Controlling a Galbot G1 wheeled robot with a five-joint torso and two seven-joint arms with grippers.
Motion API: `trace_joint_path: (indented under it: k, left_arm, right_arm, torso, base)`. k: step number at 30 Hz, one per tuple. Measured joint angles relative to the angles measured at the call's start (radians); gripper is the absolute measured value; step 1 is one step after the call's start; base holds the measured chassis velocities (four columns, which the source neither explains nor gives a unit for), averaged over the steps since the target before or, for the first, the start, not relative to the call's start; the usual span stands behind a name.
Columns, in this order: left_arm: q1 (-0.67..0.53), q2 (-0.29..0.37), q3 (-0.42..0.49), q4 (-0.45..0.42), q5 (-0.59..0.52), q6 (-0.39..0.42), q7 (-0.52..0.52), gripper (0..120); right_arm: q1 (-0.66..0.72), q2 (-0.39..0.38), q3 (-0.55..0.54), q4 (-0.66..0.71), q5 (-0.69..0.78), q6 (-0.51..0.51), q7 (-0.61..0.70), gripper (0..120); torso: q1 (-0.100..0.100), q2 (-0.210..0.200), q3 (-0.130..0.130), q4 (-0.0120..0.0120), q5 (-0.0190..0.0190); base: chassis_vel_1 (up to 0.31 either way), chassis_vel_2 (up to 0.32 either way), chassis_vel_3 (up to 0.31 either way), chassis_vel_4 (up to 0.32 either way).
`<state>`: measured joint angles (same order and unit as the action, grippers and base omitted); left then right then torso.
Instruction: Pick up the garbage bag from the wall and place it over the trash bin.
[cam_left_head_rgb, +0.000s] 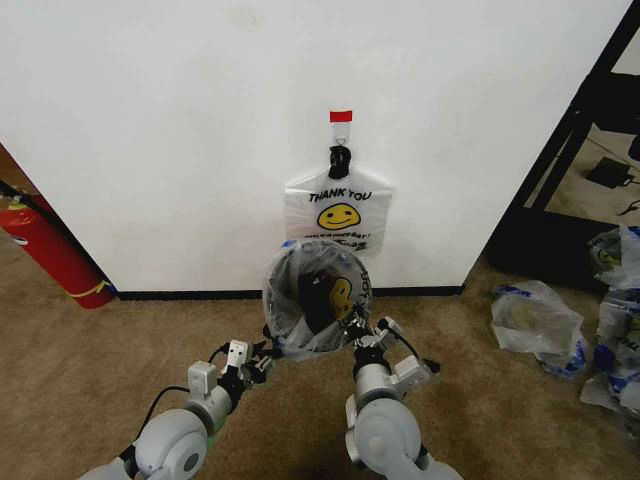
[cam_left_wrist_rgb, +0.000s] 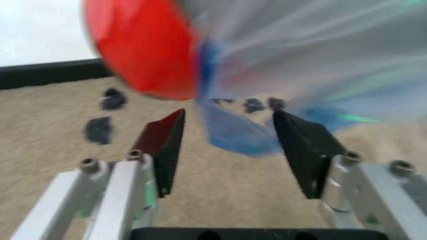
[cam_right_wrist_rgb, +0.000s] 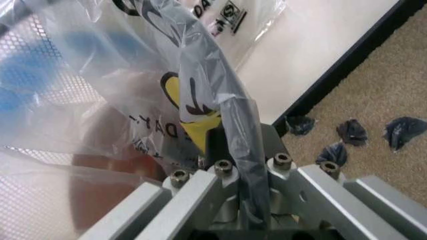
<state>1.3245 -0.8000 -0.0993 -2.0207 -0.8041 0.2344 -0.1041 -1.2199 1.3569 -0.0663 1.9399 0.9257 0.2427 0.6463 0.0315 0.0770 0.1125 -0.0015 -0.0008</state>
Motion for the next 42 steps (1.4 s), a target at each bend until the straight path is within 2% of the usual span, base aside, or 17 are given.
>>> trace_joint_path:
  k: [3,7,9,11,13,14,16,19,21,23,24,28,35,36,38,40,42]
  left_arm:
    - [0.000,0.000,-0.004,-0.004,0.000,0.001,0.032,67]
    - [0.001,0.004,-0.023,-0.006,0.007,-0.009,0.095,85]
    - [0.001,0.005,-0.025,-0.006,0.009,-0.010,0.098,86]
    - [0.003,0.008,-0.033,-0.006,0.015,-0.014,0.106,98]
    - [0.003,0.008,-0.033,-0.006,0.015,-0.014,0.106,98]
    - [0.007,0.012,-0.045,-0.006,0.027,-0.026,0.104,105]
    - [0.007,0.016,-0.049,-0.005,0.047,-0.036,0.077,108]
    - [-0.025,0.029,-0.047,0.028,0.111,-0.047,-0.087,112]
    - [-0.067,0.042,-0.051,0.063,0.134,-0.062,-0.174,113]
    - [-0.095,0.058,-0.072,0.081,0.140,-0.083,-0.190,115]
    - [-0.095,0.058,-0.072,0.081,0.140,-0.083,-0.190,115]
    - [-0.111,0.103,-0.149,0.070,0.155,-0.099,-0.119,113]
    - [-0.101,0.114,-0.196,0.049,0.144,-0.124,-0.069,107]
    - [-0.101,0.106,-0.209,0.030,0.087,-0.129,-0.056,102]
    - [-0.102,0.102,-0.213,0.022,0.064,-0.130,-0.052,101]
    - [-0.117,0.088,-0.228,0.005,-0.030,-0.139,0.005,100]
    - [-0.123,0.089,-0.230,-0.006,-0.102,-0.135,0.033,100]
  right_arm:
    - [0.006,0.006,-0.001,-0.018,-0.008,0.010,-0.013,0]
    - [0.030,0.016,0.007,-0.066,-0.024,0.032,-0.032,0]
    - [0.034,0.017,0.009,-0.072,-0.025,0.035,-0.032,0]
    - [0.047,0.018,0.017,-0.089,-0.026,0.044,-0.034,0]
    - [0.047,0.018,0.017,-0.089,-0.026,0.044,-0.034,0]
    - [0.059,0.018,0.026,-0.109,-0.026,0.051,-0.035,0]
    - [0.064,0.017,0.029,-0.125,-0.029,0.055,-0.037,0]
    - [0.064,-0.018,0.010,-0.159,-0.065,0.063,-0.072,0]
    - [0.049,-0.071,-0.004,-0.164,-0.098,0.063,-0.142,0]
    - [0.033,-0.130,-0.007,-0.165,-0.113,0.063,-0.245,0]
    - [0.033,-0.130,-0.007,-0.165,-0.113,0.063,-0.245,0]
    - [0.031,-0.234,-0.001,-0.220,-0.110,0.075,-0.569,0]
    - [0.075,-0.277,0.012,-0.302,-0.101,0.115,-0.783,0]
    - [0.093,-0.282,0.019,-0.337,-0.095,0.138,-0.853,0]
    - [0.100,-0.283,0.023,-0.353,-0.093,0.148,-0.880,0]
    - [0.125,-0.281,0.042,-0.422,-0.095,0.189,-0.985,0]
    - [0.131,-0.281,0.048,-0.443,-0.094,0.201,-1.028,0]
  torso:
    - [0.000,0.000,0.000,0.0000,-0.0001]
    - [0.000,0.000,0.000,0.0000,0.0000]
    - [0.000,0.000,0.000,0.0000,0.0000]
    - [0.000,0.000,0.000,0.0000,0.0000]
    - [0.000,0.000,0.000,0.0000,0.0000]
    - [0.000,0.000,0.000,0.0000,-0.0001]
    - [0.000,0.000,0.000,0.0000,0.0000]
    - [0.000,0.000,0.000,0.0003,0.0000]
    - [0.000,0.000,0.000,0.0001,0.0000]
    - [0.000,0.000,0.000,-0.0004,-0.0003]
    - [0.000,0.000,0.000,-0.0004,-0.0003]
    - [0.000,0.000,0.000,0.0001,0.0002]
    - [0.000,0.000,0.000,0.0003,0.0001]
    - [0.000,0.000,0.000,0.0004,0.0002]
    - [0.000,0.000,0.000,0.0004,0.0003]
    - [0.000,0.000,0.000,0.0000,0.0000]
    - [0.000,0.000,0.000,-0.0003,0.0001]
  base:
    - [0.000,0.000,0.000,0.000]
    - [0.000,0.000,0.000,0.000]
    - [0.000,0.000,0.000,0.000]
    - [0.000,0.000,0.000,0.000]
    - [0.000,0.000,0.000,0.000]
    - [0.000,0.000,0.000,0.000]
    - [0.000,0.000,0.000,0.000]
    - [0.000,0.000,0.000,0.000]
    - [0.000,0.000,0.000,0.000]
    - [0.000,0.000,0.000,0.000]
    - [0.000,0.000,0.000,0.000]
    - [0.000,0.000,0.000,0.000]
    - [0.000,0.000,0.000,0.000]
    - [0.000,0.000,0.000,0.000]
    - [0.000,0.000,0.000,0.000]
    - [0.000,0.000,0.000,0.000]
    - [0.000,0.000,0.000,0.000]
